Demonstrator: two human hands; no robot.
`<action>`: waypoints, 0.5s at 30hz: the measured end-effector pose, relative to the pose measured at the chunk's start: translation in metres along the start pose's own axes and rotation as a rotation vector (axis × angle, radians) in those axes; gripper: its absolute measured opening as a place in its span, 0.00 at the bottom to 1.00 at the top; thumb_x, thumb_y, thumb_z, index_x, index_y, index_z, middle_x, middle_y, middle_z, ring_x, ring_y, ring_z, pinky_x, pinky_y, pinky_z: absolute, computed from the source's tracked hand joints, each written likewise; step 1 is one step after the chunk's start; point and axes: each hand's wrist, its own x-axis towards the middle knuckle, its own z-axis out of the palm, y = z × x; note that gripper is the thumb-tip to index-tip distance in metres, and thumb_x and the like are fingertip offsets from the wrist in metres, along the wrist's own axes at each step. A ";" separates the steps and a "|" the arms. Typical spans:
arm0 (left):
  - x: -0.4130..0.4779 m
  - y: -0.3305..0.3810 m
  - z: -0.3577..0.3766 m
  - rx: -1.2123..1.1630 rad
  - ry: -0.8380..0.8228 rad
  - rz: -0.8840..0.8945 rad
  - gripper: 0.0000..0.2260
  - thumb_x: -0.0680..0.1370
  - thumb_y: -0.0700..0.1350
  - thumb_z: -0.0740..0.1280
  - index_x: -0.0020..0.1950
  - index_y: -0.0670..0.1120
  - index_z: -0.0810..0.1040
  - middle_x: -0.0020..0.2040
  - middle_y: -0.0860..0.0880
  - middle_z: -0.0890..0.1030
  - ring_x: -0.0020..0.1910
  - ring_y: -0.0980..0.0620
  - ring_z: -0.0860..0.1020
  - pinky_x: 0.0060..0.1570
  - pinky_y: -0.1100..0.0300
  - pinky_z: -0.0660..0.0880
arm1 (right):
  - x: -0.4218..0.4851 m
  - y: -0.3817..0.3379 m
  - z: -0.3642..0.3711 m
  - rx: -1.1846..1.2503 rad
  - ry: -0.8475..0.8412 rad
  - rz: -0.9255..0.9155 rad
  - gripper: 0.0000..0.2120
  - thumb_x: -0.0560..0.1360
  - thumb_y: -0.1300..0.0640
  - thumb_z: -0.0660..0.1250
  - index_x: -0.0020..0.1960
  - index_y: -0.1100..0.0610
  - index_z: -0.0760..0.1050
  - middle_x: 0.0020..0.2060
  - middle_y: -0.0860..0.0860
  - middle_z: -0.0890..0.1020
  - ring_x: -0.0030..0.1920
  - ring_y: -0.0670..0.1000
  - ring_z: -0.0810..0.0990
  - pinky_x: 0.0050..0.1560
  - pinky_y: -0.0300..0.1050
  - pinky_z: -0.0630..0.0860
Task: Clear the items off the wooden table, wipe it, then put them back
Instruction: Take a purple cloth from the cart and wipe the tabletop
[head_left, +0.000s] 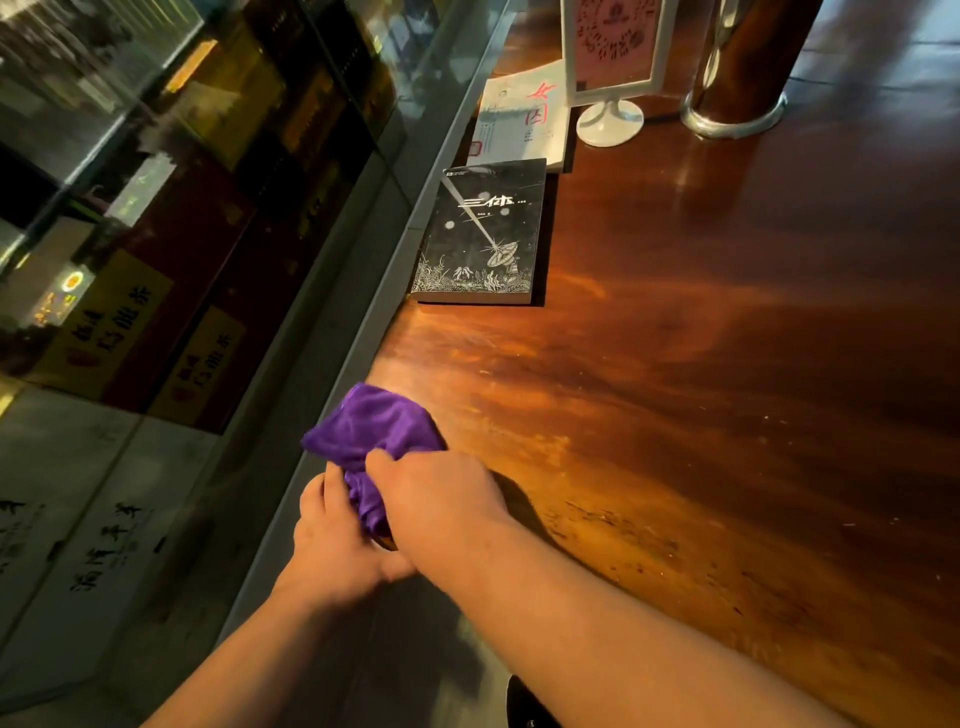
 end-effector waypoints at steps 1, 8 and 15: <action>-0.001 0.001 0.001 0.021 0.018 0.015 0.65 0.46 0.72 0.78 0.77 0.48 0.59 0.70 0.50 0.62 0.77 0.43 0.59 0.73 0.41 0.66 | -0.008 0.003 0.000 -0.009 -0.024 -0.011 0.20 0.76 0.55 0.71 0.61 0.52 0.64 0.42 0.54 0.78 0.37 0.58 0.78 0.34 0.50 0.71; -0.004 0.001 -0.001 -0.091 0.031 -0.004 0.82 0.42 0.79 0.79 0.84 0.57 0.36 0.83 0.49 0.52 0.82 0.47 0.52 0.79 0.43 0.58 | -0.065 0.070 -0.009 -0.066 0.004 0.027 0.15 0.75 0.56 0.68 0.51 0.47 0.62 0.37 0.52 0.77 0.33 0.59 0.79 0.26 0.46 0.52; -0.003 -0.001 0.001 -0.114 0.048 0.011 0.81 0.42 0.79 0.79 0.84 0.58 0.37 0.82 0.48 0.53 0.81 0.47 0.53 0.78 0.44 0.58 | -0.019 0.095 -0.022 -0.097 0.213 0.129 0.08 0.75 0.61 0.63 0.51 0.51 0.68 0.29 0.49 0.68 0.31 0.61 0.73 0.27 0.48 0.48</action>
